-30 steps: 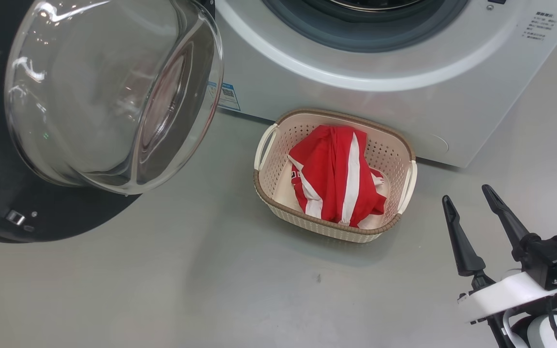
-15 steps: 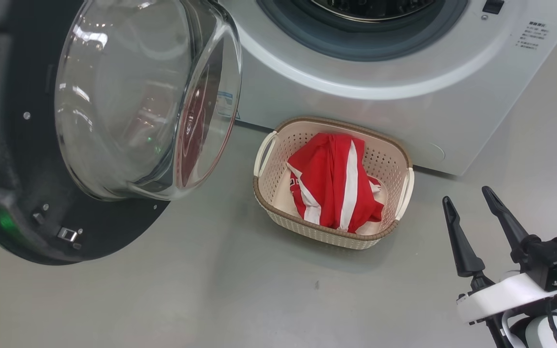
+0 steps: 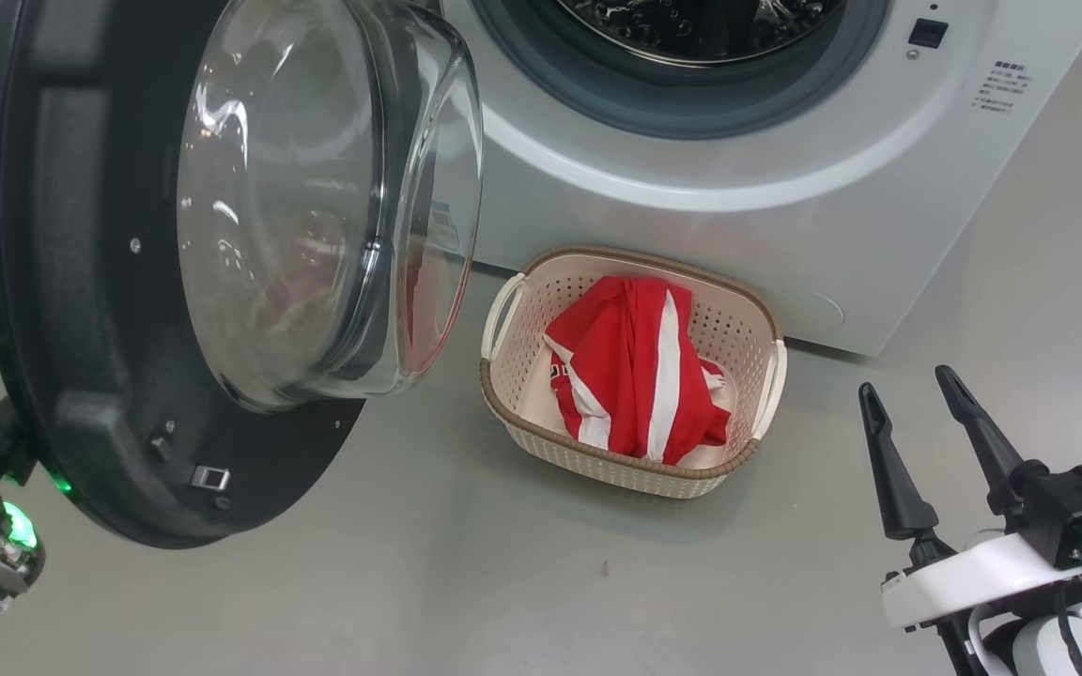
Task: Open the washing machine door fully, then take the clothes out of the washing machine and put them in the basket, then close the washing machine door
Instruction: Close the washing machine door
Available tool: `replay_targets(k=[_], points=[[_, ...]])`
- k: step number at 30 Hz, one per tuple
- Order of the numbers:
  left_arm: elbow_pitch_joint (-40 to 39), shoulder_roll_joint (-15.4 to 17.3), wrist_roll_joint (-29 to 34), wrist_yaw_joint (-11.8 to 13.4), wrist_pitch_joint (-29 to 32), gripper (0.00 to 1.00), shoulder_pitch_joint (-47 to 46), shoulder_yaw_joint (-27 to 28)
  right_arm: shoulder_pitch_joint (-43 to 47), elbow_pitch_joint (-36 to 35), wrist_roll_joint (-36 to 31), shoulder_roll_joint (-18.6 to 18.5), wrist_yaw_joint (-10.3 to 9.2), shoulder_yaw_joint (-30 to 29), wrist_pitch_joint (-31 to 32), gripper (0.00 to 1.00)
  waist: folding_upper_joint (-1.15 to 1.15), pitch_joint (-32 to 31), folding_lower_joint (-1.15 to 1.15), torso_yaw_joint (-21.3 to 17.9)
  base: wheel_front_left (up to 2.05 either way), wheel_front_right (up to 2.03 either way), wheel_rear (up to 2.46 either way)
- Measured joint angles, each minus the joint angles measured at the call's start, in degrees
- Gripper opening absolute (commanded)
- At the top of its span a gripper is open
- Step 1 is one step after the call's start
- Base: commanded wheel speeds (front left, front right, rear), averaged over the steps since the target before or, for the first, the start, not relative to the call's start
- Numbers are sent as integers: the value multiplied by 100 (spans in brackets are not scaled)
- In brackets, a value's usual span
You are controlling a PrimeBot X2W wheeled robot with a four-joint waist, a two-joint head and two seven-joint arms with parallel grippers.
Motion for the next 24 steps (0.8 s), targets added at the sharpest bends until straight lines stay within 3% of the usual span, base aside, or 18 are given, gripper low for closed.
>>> replay_targets(k=[14, 24], points=[[-535, -174, 63, -13, 296, 0, 397, -426, 21, 258, 68, 203, -2, 108, -153, 100, 0, -340, 0, -257, 0, 0, 0], [-894, -254, 52, -13, 422, 0, 698, -524, 28, 310, 75, 324, -1, 263, -176, 100, 0, -506, 0, -740, 0, 0, 0]])
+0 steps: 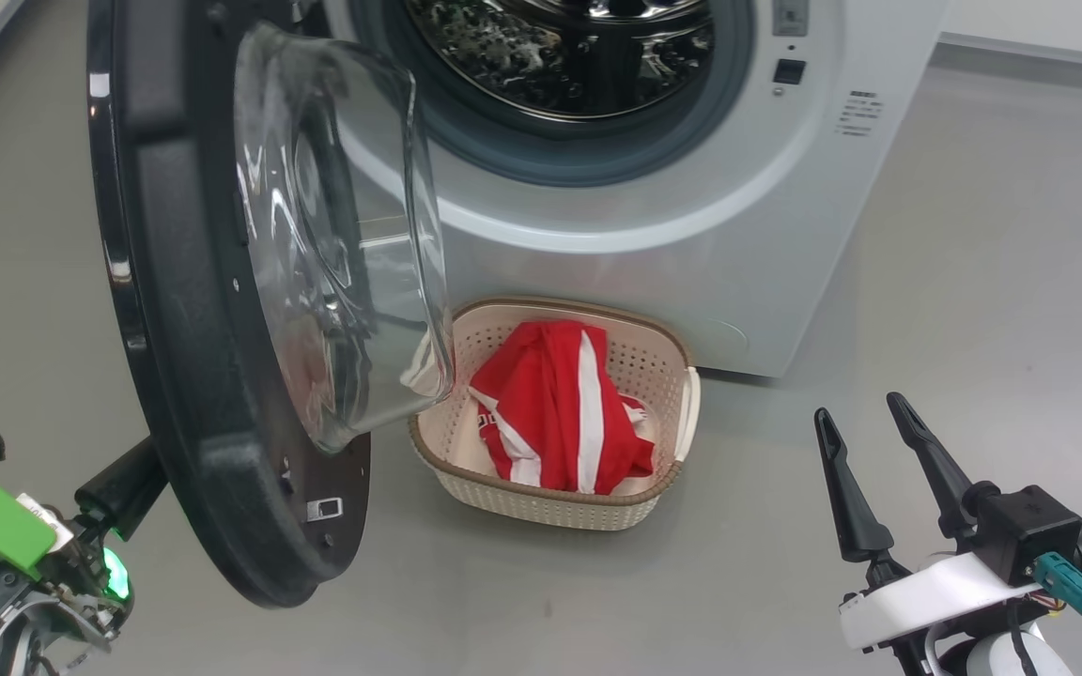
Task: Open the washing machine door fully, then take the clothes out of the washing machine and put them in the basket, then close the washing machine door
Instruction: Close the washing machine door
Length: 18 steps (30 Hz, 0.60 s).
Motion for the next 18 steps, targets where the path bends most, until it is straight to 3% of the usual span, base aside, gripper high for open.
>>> replay_targets(k=[18], points=[[-366, -120, -7, 10, -41, 0, 20, -22, -19, 21, 0, 56, 0, 13, -75, 100, 0, 117, 0, -994, 0, 0, 0]])
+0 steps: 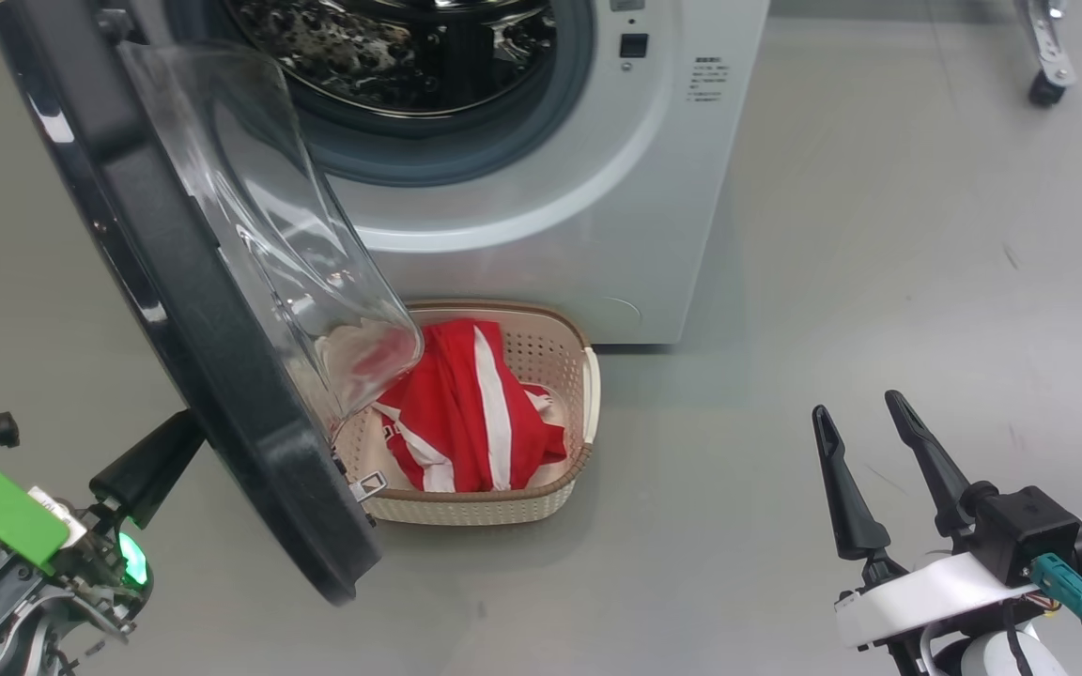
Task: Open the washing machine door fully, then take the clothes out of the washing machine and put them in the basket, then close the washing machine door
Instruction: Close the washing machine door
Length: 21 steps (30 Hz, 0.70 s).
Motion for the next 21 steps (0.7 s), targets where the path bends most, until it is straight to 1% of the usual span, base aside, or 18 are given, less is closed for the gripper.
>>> replay_targets(k=[11, 17, 21], points=[[-94, -132, 10, 109, -131, 0, -266, -57, -154, -3, 4, 31, 30, 73, -52, 100, 0, 267, 0, -511, 0, 0, 0], [-162, -202, 10, 187, -196, 0, -588, -75, -251, -9, 22, 52, 60, 88, -60, 100, 0, 476, 0, -760, 0, 0, 0], [-208, -314, 9, 208, -254, 0, -865, -86, -312, -18, 62, 78, 60, 67, -111, 100, 0, 653, 0, -906, 0, 0, 0]])
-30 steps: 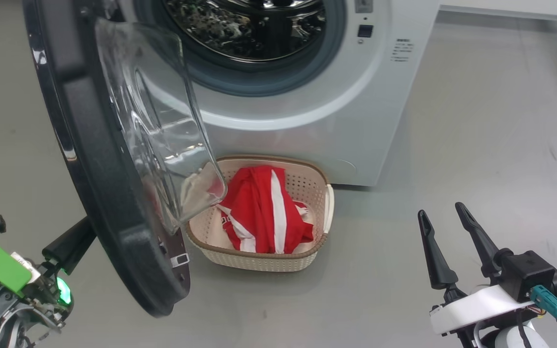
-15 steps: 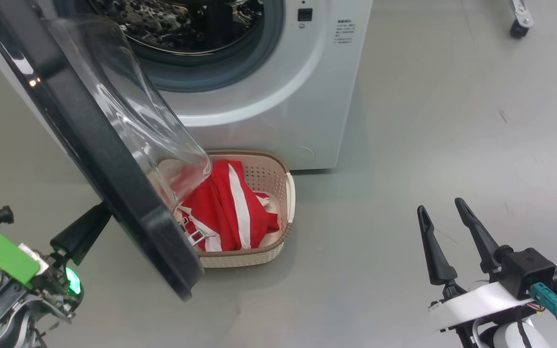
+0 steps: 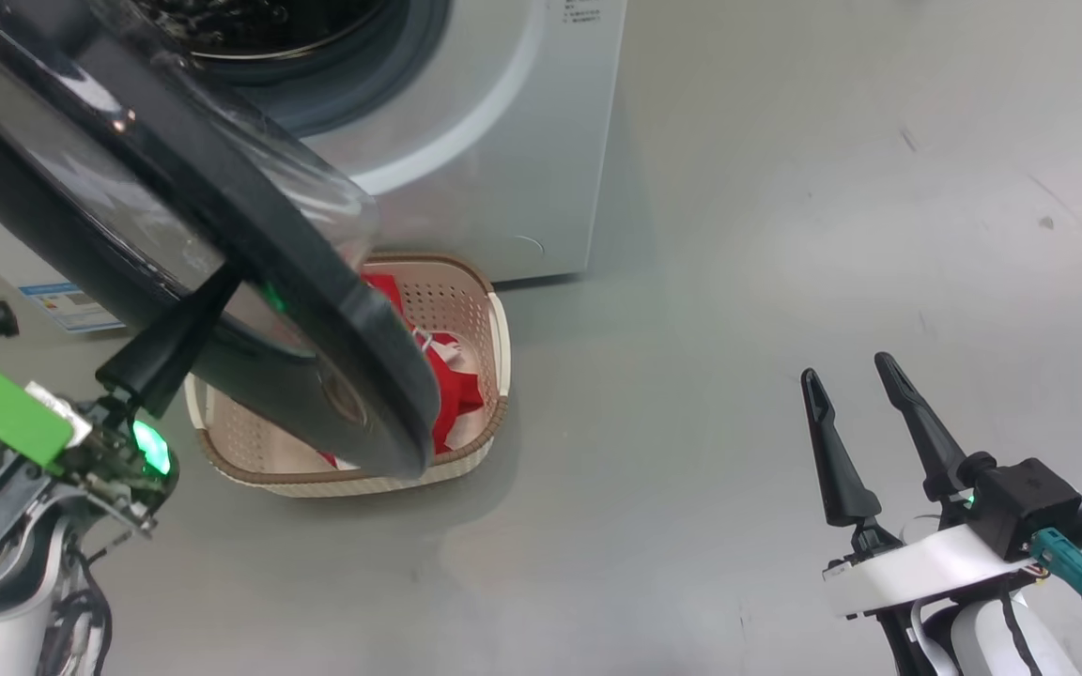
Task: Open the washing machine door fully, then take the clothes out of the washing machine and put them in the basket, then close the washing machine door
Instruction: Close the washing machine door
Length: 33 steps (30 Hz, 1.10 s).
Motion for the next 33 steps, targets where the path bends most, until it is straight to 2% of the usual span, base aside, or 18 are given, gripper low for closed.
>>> replay_targets(k=[11, 25, 33], points=[[48, -205, 1, 152, -208, 0, -903, -35, -290, 0, 57, 90, 56, -31, -100, 100, 0, 537, 0, -371, 0, 0, 0], [470, -189, 64, 312, -609, 0, -1978, 285, -552, 169, 196, 219, 156, 58, -192, 100, 0, 1115, 0, -958, 0, 0, 0], [845, -151, 332, 345, -835, 0, -2537, 341, -714, 283, 244, 258, 159, 57, -243, 100, 0, 1418, 0, -1236, 0, 0, 0]])
